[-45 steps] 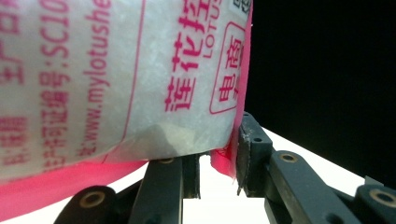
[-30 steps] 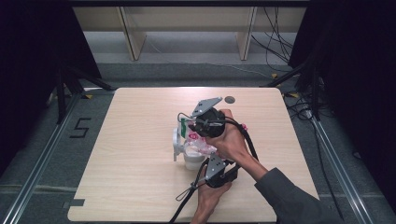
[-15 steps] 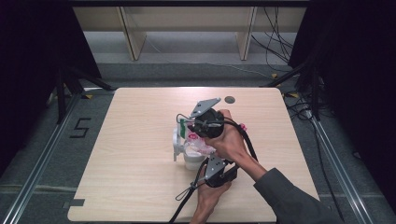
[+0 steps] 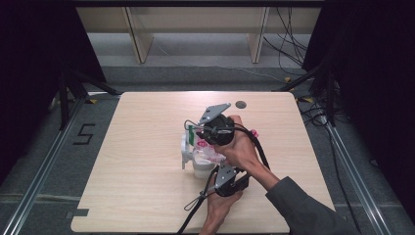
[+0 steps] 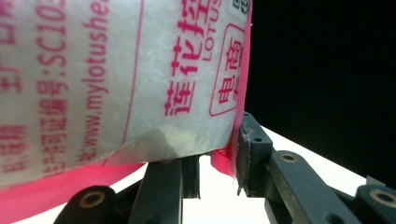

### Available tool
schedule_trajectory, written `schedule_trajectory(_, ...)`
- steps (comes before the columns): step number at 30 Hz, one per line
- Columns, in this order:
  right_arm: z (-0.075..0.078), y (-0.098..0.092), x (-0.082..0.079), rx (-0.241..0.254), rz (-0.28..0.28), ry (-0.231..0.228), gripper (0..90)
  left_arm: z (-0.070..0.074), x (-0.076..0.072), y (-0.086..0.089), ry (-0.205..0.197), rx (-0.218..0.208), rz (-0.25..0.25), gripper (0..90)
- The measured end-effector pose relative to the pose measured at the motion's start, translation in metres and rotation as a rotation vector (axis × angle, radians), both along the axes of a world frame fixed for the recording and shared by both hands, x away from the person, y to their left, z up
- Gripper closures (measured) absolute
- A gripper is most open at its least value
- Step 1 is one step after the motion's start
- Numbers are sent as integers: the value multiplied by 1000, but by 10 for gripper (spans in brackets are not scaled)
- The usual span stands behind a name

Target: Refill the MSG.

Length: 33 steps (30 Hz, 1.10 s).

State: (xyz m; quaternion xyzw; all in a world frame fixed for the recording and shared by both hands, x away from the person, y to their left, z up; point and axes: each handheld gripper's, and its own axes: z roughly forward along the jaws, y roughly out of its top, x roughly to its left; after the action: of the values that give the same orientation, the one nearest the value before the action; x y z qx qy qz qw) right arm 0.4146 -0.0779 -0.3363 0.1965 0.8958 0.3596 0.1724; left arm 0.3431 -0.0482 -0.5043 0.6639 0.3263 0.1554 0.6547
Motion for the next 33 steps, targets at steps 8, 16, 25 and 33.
schedule_trajectory(8,0,-1,0,1,-2,4,900,-1,0,-1,2,-9,-4,728)
schedule_trajectory(16,-1,1,-1,-18,7,12,900,0,-1,-1,3,-7,1,726)
schedule_trajectory(25,-1,-1,-1,0,2,19,900,-1,0,-1,6,0,-4,726)
schedule_trajectory(33,0,-6,-3,32,5,4,900,-4,1,0,16,6,-3,725)
